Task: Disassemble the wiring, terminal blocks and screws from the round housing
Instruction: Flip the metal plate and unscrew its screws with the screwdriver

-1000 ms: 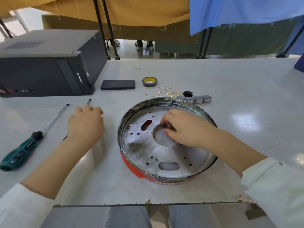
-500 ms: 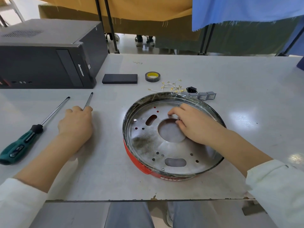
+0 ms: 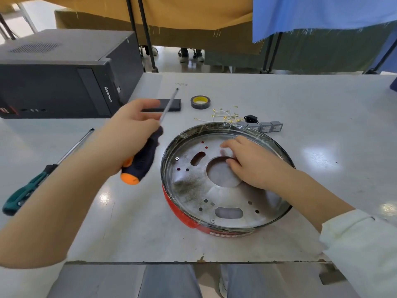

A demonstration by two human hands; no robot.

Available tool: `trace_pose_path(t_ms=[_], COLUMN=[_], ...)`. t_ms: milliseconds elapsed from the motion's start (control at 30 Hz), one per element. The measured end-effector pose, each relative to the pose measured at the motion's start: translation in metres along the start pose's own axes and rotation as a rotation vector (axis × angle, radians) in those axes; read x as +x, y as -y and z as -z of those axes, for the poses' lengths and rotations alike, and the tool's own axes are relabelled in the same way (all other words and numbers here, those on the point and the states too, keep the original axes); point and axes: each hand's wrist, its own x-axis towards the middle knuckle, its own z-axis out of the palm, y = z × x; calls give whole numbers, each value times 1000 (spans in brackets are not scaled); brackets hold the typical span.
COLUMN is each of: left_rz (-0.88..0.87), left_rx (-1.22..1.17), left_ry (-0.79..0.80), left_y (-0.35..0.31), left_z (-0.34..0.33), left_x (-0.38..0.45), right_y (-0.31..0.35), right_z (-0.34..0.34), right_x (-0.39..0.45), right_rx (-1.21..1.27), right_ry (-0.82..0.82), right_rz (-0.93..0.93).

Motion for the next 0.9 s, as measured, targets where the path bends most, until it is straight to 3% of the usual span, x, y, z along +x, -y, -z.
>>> trace_pose_path(t_ms=[100,333,467,633,800,900], left_rz=[43,113,138,144,116,-4], left_rx=[-160,-238,-237,-249,-715,-763], left_ry=[68,202,306,327,348,399], left_y=[-13,-27,-42,-58,-80,-82], left_z=[-27,-71,-78,-69,-56,-51], left_x=[-12,-23,-29,-26,-16,-7], right_y=[6,18,18,12,17,21], right_z=[5,22,36,53,69,79], right_x=[-3,-10,-7,-4,0,5], right_rx=[110,163,95,27,109,204], right_ry=[-74,-186,-270,-334,-368,-335], right_rz=[60,216,169,116,151,135])
